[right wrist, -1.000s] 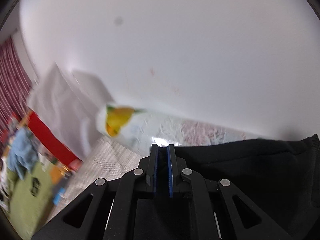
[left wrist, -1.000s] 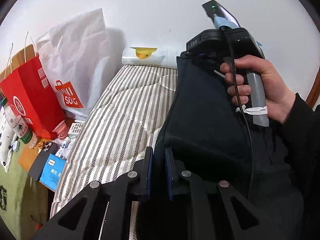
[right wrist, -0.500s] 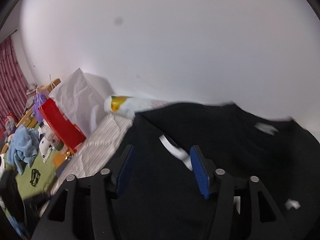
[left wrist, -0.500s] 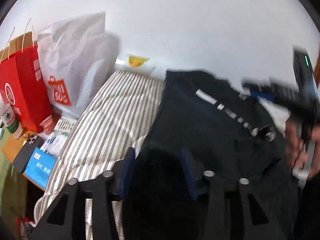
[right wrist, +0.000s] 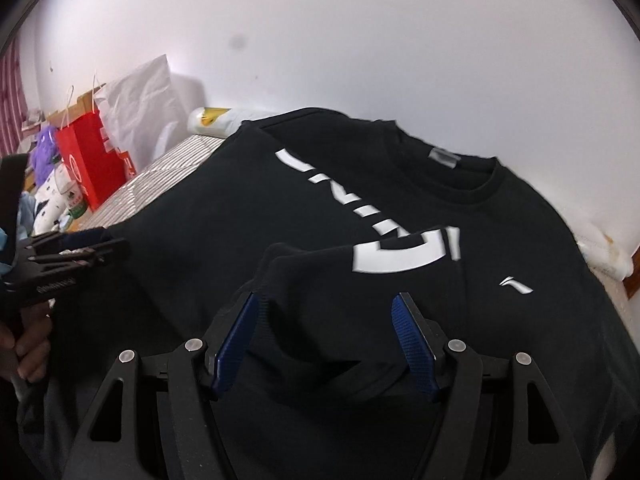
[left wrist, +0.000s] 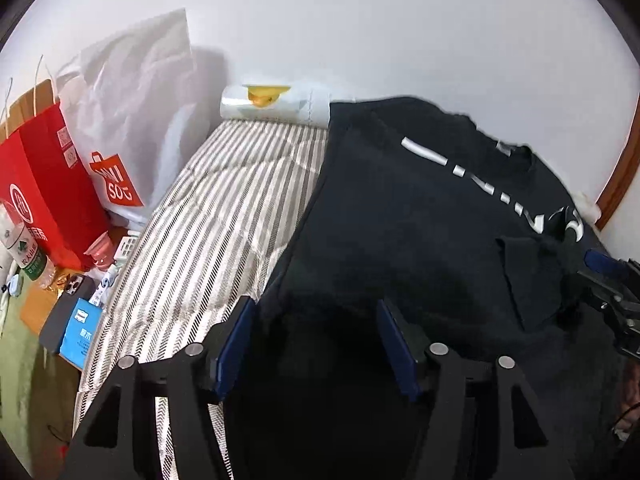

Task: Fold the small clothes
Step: 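Lift the lettered sleeve and carry it across the body with right gripper, then lay the sleeve cuff on the sweatshirt body and open the right gripper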

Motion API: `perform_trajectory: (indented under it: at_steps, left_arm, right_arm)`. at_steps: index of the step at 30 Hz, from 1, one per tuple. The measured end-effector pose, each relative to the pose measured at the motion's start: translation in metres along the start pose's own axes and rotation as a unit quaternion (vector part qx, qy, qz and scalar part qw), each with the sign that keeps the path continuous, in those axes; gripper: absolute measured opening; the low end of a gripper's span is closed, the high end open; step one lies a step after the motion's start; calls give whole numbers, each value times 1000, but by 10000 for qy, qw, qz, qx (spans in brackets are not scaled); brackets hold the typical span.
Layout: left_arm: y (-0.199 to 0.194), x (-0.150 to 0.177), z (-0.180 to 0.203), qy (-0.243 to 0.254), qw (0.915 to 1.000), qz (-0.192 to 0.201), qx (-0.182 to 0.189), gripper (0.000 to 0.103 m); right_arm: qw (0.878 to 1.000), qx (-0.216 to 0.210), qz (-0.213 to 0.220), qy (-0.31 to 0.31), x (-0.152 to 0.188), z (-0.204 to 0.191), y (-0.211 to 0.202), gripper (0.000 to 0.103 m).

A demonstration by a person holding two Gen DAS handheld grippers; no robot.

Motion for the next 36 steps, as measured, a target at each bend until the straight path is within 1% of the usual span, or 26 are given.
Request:
perform_trajectory:
  at_steps: [3, 6, 7, 8, 9, 10, 12, 13, 14, 15, 16, 18, 20, 21, 22, 23, 25, 26, 28, 29, 30, 31, 32, 33, 36]
  left_arm:
    - [5, 1, -2, -55, 9999, -101, 21, 65]
    - [8, 2, -5, -125, 9998, -152, 70, 67]
    - [8, 2, -5, -120, 9998, -160, 61, 67]
    - [8, 2, -4, -97, 9998, -155, 45, 67]
    - [8, 2, -4, -73, 9999, -152, 21, 67]
    - [8, 3, -4, -59, 9999, -150, 7, 67]
    - [8, 3, -3, -67, 9999, -151, 15, 67]
    - [8, 3, -3, -67, 9999, -150, 16, 67]
    - [8, 3, -2, -62, 9999, -150, 15, 67]
    - [8, 3, -3, -56, 9999, -149, 9, 67]
    - [8, 3, -2, -48, 9999, -148, 4, 67]
    - [9, 3, -3, -58, 9999, -149, 15, 67]
    - [9, 3, -3, -49, 9999, -148, 11, 67]
    - [9, 3, -3, -44, 9999, -147, 11, 67]
    - [9, 3, -3, -41, 9999, -147, 16, 67]
    - [9, 3, -3, -42, 9999, -147, 18, 67]
    - [9, 4, -2, -40, 9999, -148, 20, 67]
    - [9, 3, -2, -34, 9999, -149, 16, 67]
    - [9, 3, -2, -28, 9999, -149, 25, 67]
    - [9, 3, -2, -30, 9999, -149, 29, 67]
    - [9, 4, -2, -31, 9999, -148, 34, 67]
    - [9, 4, -2, -29, 9999, -146, 42, 67]
    - [9, 4, -3, -29, 9999, -145, 53, 67]
    - [9, 4, -3, -30, 9999, -144, 61, 67]
    - [9, 4, -3, -22, 9999, -141, 73, 67]
  right_arm:
    - [9998, -119, -65, 118, -3, -5, 12, 73]
    - [9991, 203, -204, 297, -5, 2, 33, 72]
    - [9991, 269, -142, 302, -6, 3, 37, 69]
    - [9992, 326, -66, 235, -7, 3, 37, 47]
    - [9991, 404, -34, 99, -7, 4, 36, 18]
    - [9993, 359, -51, 51, -8, 5, 35, 14]
    - [9995, 30, 151, 276, -9, 15, 18, 12]
    - [9987, -83, 289, 423, -10, 23, 4, 12]
    - [9979, -101, 386, 503, -11, 29, -6, 12]
    - [9962, -101, 580, 641, -13, 41, -23, 12]
    - [9940, -62, 762, 783, -14, 56, -41, 12]
    - [9895, 102, 995, 1042, -13, 84, -70, 12]
    - [9853, 214, 1017, 1358, -4, 116, -89, 14]
    - [9835, 248, 978, 1505, 2, 128, -94, 18]
    - [9811, 369, 904, 1673, 12, 143, -99, 19]
    - [9777, 739, 780, 1805, 27, 163, -105, 20]
    - [9713, 1312, 598, 1890, 50, 186, -114, 21]
    - [9694, 1387, 537, 1951, 58, 191, -116, 23]
    - [9663, 1249, 510, 2193, 75, 197, -122, 25]
    - [9663, 1135, 524, 2248, 79, 196, -124, 30]
    - [9675, 1024, 521, 2252, 81, 191, -124, 41]
    - [9698, 929, 547, 2187, 80, 184, -124, 45]
    - [9716, 885, 592, 2113, 78, 177, -123, 53]
    - [9749, 847, 688, 1939, 75, 168, -124, 56]
    - [9805, 876, 727, 1605, 68, 158, -120, 61]
Point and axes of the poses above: each gripper's, at about its wrist camera, not at the fingertips, and y roughly the way its jaws point, z to its right, x to its underside, the point moved 6 cm from there along y, roughly the way its jaws point, and after that the axes turned 11 degrees about -x, right-handed, at the moved point
